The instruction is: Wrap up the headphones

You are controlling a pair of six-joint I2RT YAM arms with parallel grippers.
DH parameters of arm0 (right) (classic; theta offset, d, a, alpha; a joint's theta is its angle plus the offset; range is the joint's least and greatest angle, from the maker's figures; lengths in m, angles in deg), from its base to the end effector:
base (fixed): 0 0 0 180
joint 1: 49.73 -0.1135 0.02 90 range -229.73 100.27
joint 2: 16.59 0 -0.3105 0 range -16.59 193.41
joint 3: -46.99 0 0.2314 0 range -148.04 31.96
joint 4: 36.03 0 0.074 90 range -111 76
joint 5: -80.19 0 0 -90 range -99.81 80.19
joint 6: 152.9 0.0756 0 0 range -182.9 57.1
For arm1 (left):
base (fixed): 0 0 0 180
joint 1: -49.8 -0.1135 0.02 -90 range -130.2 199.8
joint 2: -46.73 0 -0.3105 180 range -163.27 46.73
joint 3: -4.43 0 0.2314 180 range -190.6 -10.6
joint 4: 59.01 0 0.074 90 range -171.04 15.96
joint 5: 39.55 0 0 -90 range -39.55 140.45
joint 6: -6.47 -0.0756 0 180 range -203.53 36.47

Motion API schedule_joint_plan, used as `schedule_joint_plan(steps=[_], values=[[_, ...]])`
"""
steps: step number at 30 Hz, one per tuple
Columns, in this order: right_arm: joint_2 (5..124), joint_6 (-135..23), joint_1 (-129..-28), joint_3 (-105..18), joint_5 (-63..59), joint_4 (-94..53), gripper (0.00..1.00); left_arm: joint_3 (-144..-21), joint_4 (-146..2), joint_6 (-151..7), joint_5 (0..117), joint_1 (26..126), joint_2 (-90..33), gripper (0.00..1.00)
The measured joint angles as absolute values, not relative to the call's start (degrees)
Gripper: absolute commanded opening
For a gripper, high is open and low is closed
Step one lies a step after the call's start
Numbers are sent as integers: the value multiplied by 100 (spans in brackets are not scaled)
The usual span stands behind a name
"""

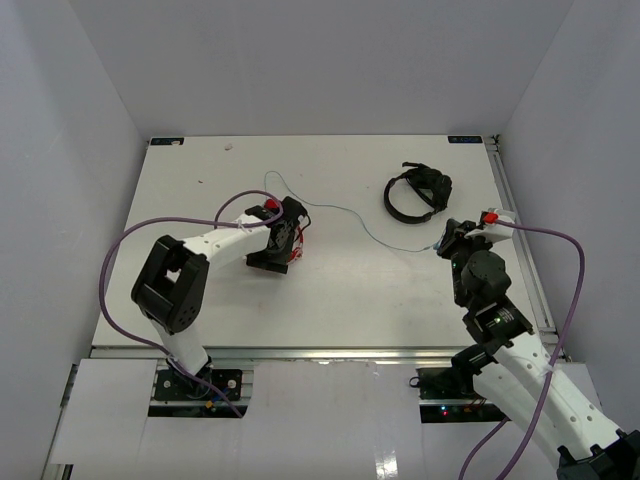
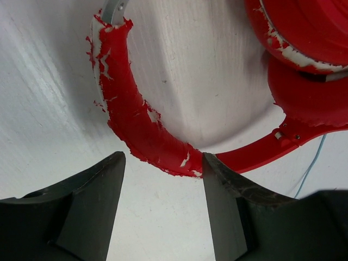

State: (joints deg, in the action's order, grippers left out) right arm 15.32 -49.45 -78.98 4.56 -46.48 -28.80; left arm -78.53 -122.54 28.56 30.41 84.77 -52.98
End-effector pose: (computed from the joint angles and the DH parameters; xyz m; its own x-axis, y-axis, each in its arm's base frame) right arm 0.1253 0.0184 0.3276 0.0785 0.2578 -0.9630 0.1131 0.9574 0.2655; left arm 0.2758 -0.1613 0.2099 -0.1512 -0.9565 -0.2495 -0.9331 0.2215 -0.2835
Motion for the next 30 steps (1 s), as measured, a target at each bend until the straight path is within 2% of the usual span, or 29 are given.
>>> schedule_joint_plan(steps=[16,20,22,24,26,27,30], values=[[1483,-4984,-7898,476,-4511,-2943,8,-8138,-12726,3002,2915,8524,-5919,75],[1490,-4982,-7898,478,-4424,-3002,8,-8336,-12741,2989,2814,8524,-6084,72],[1492,-4982,-7898,478,-4402,-3012,8,-8330,-12691,2987,2812,8524,-6084,64],[1492,-4982,-7898,478,-4374,-3014,8,-8320,-12627,2992,2815,8524,-6087,49],[1496,-4982,-7898,478,-4341,-3014,8,-8306,-12583,2986,2836,8524,-6119,6],[1496,-4982,-7898,478,-4327,-3014,8,-8296,-12583,3004,2832,8524,-6121,1],[1500,-4982,-7898,478,-4273,-3017,8,-8238,-12540,3156,2724,8529,-6108,0]])
